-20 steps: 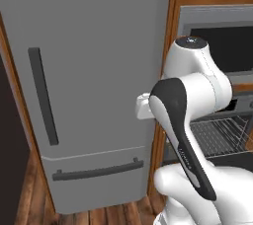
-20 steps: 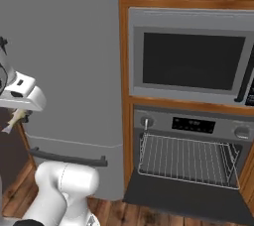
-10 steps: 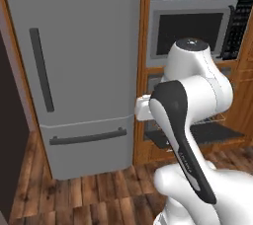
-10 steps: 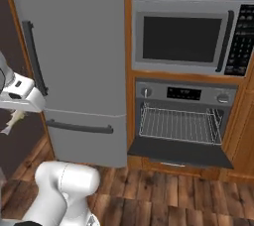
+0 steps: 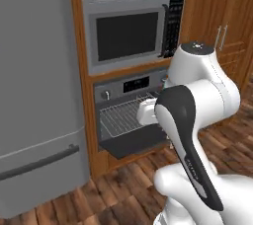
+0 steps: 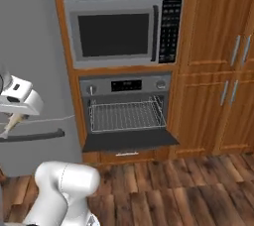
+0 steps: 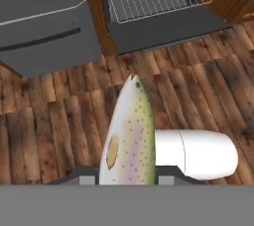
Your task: Take the fish from the oven and place it on the plate on the counter.
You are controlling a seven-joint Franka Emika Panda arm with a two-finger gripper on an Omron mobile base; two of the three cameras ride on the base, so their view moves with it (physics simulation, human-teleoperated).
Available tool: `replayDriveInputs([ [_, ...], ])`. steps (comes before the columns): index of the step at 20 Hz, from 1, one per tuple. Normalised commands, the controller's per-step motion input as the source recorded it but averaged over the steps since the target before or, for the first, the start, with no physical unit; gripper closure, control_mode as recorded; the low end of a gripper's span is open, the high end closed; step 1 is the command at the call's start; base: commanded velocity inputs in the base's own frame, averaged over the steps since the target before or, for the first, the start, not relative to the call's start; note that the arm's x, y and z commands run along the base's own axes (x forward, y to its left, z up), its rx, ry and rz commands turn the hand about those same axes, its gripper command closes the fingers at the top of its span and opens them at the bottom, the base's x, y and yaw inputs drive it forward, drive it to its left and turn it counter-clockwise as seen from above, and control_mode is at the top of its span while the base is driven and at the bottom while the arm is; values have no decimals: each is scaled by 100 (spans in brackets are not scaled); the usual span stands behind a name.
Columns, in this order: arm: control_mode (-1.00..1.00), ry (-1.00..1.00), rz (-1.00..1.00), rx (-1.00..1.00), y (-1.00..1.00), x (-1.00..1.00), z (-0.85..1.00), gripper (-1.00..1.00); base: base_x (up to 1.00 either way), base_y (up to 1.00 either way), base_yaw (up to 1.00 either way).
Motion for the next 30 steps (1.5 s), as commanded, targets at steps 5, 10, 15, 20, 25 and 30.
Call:
replayDriveInputs([
  [5,100,0,0,0,0,0,0,100,-3,0,-83],
  [10,100,0,0,0,0,0,0,100,-1,14,-86],
  [15,100,0,0,0,0,0,0,100,0,20,-87],
  [20,100,0,0,0,0,0,0,100,0,18,-88],
  [25,100,0,0,0,0,0,0,100,0,30,-84],
  [30,100,0,0,0,0,0,0,100,63,67,-68],
])
